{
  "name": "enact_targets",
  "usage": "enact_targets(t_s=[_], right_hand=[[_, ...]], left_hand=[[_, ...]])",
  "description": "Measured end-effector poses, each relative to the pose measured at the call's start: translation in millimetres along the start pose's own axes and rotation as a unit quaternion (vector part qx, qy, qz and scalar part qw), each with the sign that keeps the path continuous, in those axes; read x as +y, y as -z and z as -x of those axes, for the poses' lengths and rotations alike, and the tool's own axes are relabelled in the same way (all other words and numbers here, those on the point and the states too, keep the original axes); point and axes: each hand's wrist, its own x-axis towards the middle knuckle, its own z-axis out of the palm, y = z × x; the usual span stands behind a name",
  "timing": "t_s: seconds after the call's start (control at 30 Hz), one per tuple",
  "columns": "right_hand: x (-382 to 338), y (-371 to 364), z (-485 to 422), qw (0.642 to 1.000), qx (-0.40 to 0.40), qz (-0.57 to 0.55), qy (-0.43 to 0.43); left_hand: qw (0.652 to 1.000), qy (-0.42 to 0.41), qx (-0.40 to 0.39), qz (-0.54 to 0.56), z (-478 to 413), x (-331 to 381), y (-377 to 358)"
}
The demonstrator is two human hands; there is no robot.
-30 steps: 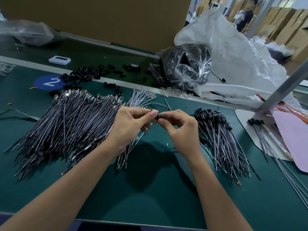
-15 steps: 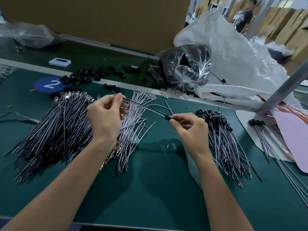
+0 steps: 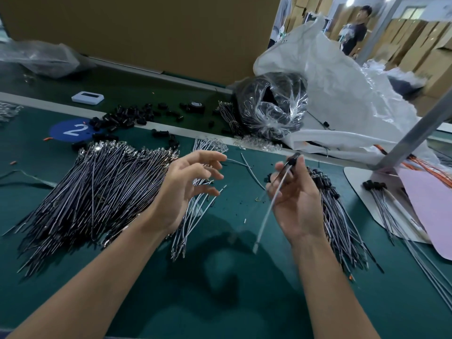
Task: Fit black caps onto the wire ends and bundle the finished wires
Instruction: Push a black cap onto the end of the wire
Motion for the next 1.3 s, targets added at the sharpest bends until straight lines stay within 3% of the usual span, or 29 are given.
enact_targets(t_s=[0.2, 0.3, 0.43, 0.63, 0.9, 1.3], right_hand=[[21.7, -14.0, 4.3, 0.980, -0.058, 0.180, -0.058], [32.7, -20.0, 6.0, 0.978, -0.054, 0.192, -0.060], [31.5, -20.1, 6.1, 0.973, -0.048, 0.220, -0.044], [32.7, -21.0, 8.0, 0.929, -0.085, 0.361, -0.003], [37.8, -22.2, 10.2, 0.928, -0.066, 0.364, 0.029], [42.1, -22.4, 10.7, 0.923, -0.070, 0.375, 0.046]], left_hand=[[0.997, 0.020, -0.019, -0.067, 1.2, -7.9, -9.7], [0.996, 0.019, -0.018, -0.085, 1.0, -10.1, -12.3], [1.000, 0.005, 0.016, -0.019, -2.7, -9.0, -10.8], [0.996, -0.027, 0.059, 0.059, -3.4, -4.3, -3.8], [0.998, -0.029, 0.053, -0.015, -0.7, -9.1, -13.1], [0.994, -0.023, 0.102, 0.031, -2.2, -8.1, -8.8]])
